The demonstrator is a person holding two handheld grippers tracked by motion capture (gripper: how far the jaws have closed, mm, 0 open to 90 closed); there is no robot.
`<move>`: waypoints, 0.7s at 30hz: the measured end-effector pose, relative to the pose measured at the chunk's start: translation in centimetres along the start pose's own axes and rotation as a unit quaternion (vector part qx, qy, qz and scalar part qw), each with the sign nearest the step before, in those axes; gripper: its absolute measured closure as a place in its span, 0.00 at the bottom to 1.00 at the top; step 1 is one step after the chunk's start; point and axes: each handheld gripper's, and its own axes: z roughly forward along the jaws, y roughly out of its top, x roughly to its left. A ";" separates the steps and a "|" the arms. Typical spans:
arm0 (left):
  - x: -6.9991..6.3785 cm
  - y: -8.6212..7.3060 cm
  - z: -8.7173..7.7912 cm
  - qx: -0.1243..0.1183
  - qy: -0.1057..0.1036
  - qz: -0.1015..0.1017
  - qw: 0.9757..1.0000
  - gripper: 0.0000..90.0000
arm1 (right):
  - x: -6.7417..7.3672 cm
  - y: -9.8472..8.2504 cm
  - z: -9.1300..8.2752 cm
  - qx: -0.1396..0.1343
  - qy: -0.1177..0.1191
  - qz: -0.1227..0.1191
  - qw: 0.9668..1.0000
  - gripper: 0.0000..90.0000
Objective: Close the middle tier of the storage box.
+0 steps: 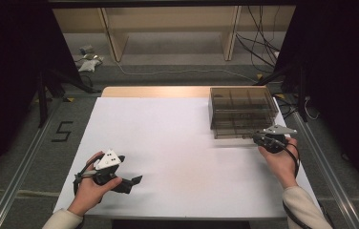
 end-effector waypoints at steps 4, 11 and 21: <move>0.0 0.0 0.0 0.000 0.000 0.001 1.000 0.00 | 0.0 0.1 0.1 -0.003 0.000 0.002 1.000 1.00; 0.0 0.0 0.0 0.001 0.000 0.001 1.000 0.00 | -0.1 0.4 0.3 -0.007 -0.004 0.004 1.000 1.00; 0.0 0.0 0.0 0.001 0.000 0.001 1.000 0.00 | -0.5 0.7 0.6 -0.011 -0.011 0.009 1.000 1.00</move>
